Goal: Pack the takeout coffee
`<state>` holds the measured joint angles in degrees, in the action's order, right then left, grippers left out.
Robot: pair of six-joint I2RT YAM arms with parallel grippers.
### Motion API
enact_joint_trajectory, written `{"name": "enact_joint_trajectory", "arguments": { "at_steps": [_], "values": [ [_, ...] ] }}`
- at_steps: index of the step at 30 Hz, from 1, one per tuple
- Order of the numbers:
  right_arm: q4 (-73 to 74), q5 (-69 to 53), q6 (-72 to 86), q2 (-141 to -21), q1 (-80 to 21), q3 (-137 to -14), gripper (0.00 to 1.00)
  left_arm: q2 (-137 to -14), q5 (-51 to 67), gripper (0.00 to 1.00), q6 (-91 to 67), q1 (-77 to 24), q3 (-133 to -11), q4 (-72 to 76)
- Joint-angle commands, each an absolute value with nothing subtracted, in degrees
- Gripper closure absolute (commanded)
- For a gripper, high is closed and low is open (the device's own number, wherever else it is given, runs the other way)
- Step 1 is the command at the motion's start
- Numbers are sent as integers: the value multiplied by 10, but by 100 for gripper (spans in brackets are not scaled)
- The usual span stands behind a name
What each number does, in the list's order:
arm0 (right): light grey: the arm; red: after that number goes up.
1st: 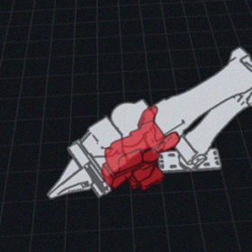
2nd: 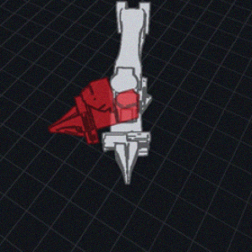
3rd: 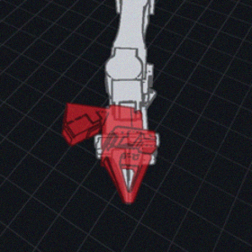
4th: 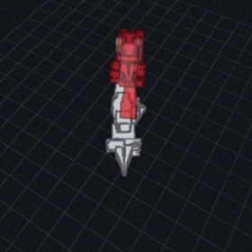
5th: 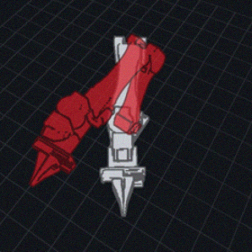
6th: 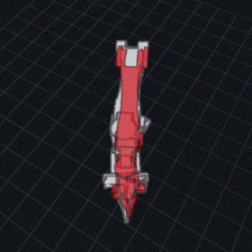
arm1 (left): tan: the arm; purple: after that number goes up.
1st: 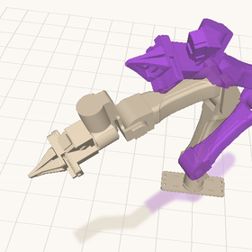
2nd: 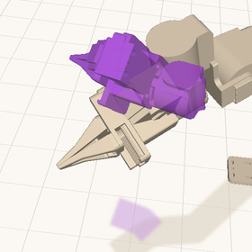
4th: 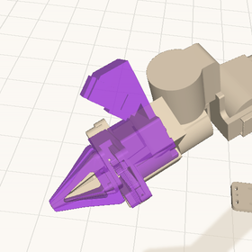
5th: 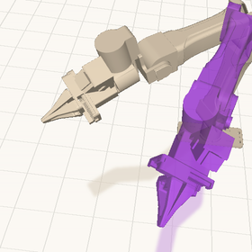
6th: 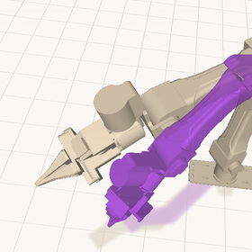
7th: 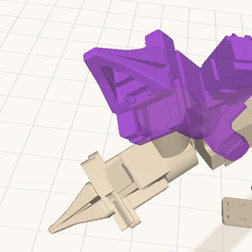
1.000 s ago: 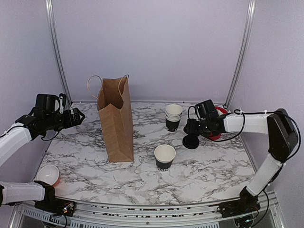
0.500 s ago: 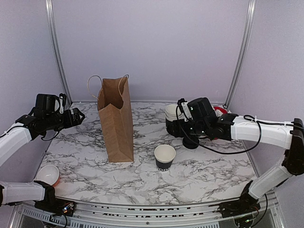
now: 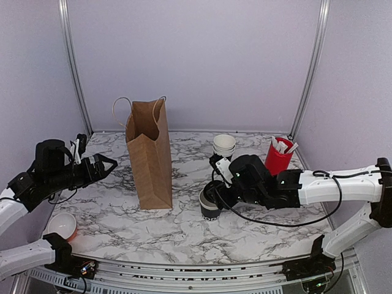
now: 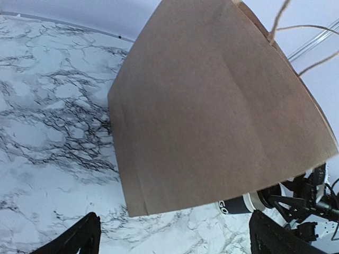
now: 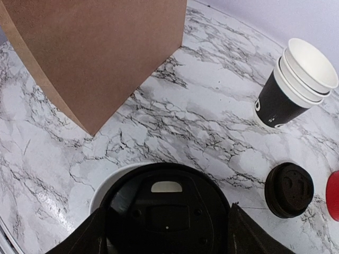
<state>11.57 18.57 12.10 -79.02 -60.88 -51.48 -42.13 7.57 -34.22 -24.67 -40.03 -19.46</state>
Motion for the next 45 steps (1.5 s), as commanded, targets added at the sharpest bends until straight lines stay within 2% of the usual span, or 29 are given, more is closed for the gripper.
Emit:
{"name": "enact_joint_trajectory", "arguments": {
  "at_steps": [1,7,10,13,16,23,30,37,45],
  "values": [
    [79,216,99,-792,-621,-508,29,-361,78,2,-420,-310,-334,-211],
    [70,215,93,-788,-624,-508,29,-370,39,2,-466,-480,-278,-183],
    [67,213,89,-791,-626,-510,29,-433,21,1,-472,-550,-278,-124],
    [71,215,87,-794,-629,-512,29,-509,20,1,-474,-575,-289,-42],
    [70,216,89,-790,-632,-508,29,-568,25,1,-489,-574,-288,45],
    [70,221,82,-790,-638,-508,29,-705,16,1,-523,-533,-320,113],
    [65,225,68,-790,-639,-509,29,-778,26,1,-513,-436,-372,133],
    [58,221,56,-799,-640,-511,29,-858,58,1,-468,-409,-455,133],
    [57,219,49,-809,-646,-504,29,-831,113,1,-483,-412,-428,131]
  ]
}}
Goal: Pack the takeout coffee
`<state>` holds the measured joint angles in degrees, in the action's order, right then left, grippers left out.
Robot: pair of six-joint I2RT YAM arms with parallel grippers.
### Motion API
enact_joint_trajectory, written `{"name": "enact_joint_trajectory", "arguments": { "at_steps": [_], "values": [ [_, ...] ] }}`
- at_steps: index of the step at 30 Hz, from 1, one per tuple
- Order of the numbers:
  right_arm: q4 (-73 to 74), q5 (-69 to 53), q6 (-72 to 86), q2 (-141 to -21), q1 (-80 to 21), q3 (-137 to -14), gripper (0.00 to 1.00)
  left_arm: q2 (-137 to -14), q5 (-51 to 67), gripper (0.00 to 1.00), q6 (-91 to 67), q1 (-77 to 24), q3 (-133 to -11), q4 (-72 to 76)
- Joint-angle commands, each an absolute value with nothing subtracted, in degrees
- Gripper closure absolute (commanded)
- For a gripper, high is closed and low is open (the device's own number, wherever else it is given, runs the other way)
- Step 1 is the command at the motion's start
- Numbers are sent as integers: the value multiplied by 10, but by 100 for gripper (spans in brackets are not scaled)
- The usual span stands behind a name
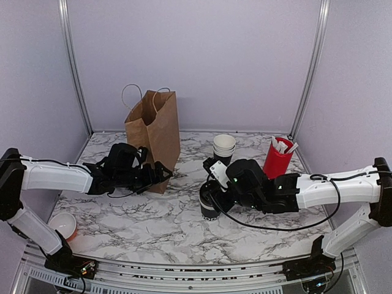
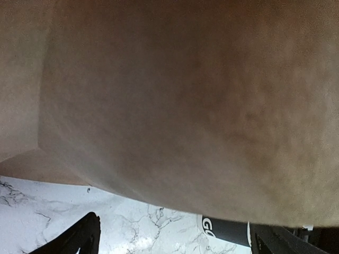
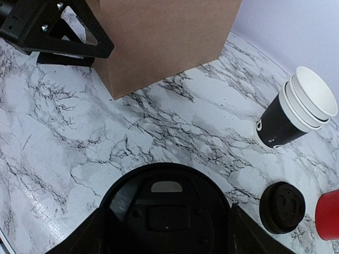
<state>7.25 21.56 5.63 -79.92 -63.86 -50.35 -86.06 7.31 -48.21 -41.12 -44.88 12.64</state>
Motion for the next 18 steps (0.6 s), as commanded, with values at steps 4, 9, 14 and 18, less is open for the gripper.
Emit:
{"name": "enact_joint_trajectory", "arguments": {
  "at_steps": [4,9,14,18],
  "values": [
    [57,222,51,-810,-646,-497,28,-797,111,1,-492,-445,-398,113],
    [51,219,55,-817,-646,-489,28,-788,101,1,-507,-487,-395,111],
    [44,219,63,-820,-646,-486,25,-811,106,1,-501,-507,-417,113],
    [46,223,71,-817,-646,-489,25,-835,117,1,-493,-517,-453,113]
  ]
}}
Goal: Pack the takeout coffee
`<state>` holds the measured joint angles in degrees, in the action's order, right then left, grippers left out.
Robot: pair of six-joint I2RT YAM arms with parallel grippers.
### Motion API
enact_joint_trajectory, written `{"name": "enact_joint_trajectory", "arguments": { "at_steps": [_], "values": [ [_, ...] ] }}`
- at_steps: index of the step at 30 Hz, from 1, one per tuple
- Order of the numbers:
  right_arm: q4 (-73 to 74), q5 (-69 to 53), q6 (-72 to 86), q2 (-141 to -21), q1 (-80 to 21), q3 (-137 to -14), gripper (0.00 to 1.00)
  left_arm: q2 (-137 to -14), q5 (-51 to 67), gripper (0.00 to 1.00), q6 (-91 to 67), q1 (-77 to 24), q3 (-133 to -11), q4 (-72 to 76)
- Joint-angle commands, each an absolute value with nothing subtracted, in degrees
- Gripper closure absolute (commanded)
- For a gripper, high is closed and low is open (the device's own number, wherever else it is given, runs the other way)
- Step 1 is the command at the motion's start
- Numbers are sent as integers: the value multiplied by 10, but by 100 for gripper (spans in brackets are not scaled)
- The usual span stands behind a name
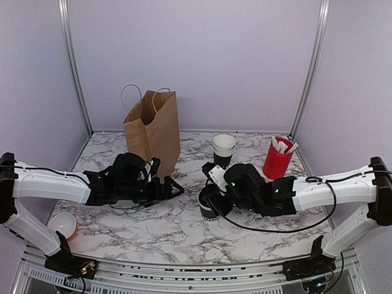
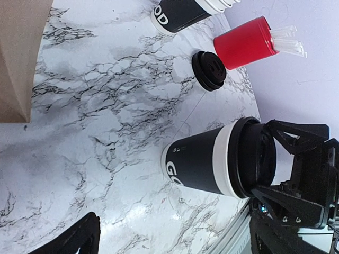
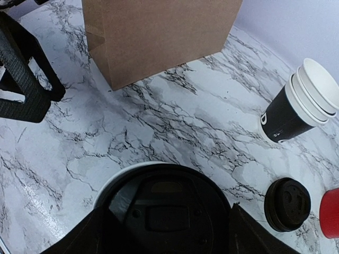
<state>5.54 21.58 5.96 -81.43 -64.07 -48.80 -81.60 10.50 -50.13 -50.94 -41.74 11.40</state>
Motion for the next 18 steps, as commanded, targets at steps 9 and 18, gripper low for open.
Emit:
{"name": "enact_joint_trajectory", "arguments": {
  "at_steps": [9,18],
  "values": [
    [47,234,79,-787,-646,-496,24,-854,123,1,-487,-519,-468,115],
    [46,208,87,-806,-646,-496,24,-860,124,1,-491,-520,-469,119]
  ]
}}
